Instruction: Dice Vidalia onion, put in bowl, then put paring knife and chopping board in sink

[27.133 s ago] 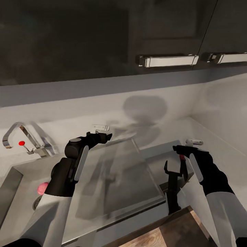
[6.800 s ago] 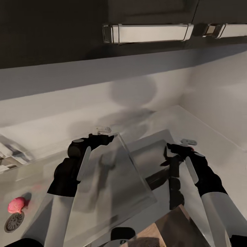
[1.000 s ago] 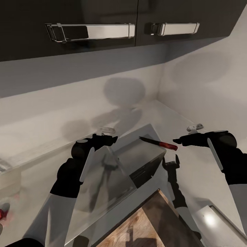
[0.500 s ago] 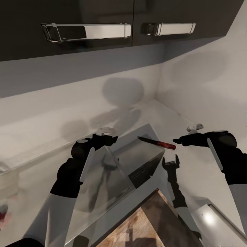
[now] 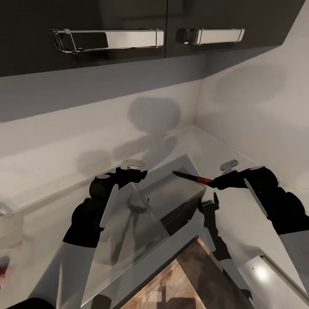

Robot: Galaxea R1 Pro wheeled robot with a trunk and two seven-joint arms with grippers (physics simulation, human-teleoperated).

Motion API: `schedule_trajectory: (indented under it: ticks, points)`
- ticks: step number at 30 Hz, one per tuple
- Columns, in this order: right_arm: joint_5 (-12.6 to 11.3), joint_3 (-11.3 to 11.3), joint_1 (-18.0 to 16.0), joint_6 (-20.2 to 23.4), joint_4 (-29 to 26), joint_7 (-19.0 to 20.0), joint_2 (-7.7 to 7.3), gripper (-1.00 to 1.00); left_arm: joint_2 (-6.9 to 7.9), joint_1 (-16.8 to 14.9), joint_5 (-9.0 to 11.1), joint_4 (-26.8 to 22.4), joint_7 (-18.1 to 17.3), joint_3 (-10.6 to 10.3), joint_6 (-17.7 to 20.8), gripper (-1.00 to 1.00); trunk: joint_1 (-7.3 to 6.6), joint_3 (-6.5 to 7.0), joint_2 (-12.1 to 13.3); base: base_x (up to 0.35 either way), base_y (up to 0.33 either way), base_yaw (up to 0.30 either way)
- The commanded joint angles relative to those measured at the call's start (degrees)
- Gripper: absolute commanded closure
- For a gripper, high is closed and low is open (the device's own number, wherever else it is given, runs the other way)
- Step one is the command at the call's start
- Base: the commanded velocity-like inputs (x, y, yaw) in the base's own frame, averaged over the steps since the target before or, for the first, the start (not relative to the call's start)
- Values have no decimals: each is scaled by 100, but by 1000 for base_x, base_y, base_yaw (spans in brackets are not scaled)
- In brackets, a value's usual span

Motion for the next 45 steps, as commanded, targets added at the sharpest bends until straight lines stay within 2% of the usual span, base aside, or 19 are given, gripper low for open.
schedule_trajectory:
  ticks: [1,45]
  points:
    - [21,33,-7,20,-1,15,-4,-100,-2,-5,1,-6,-15,4,30,-100,3,-10,-11,0,0,0]
    - [21,33,-7,23,18,30,-1,-100,-11,-5,-1,-5,-15,4,30,-100,3,-10,-11,0,0,0]
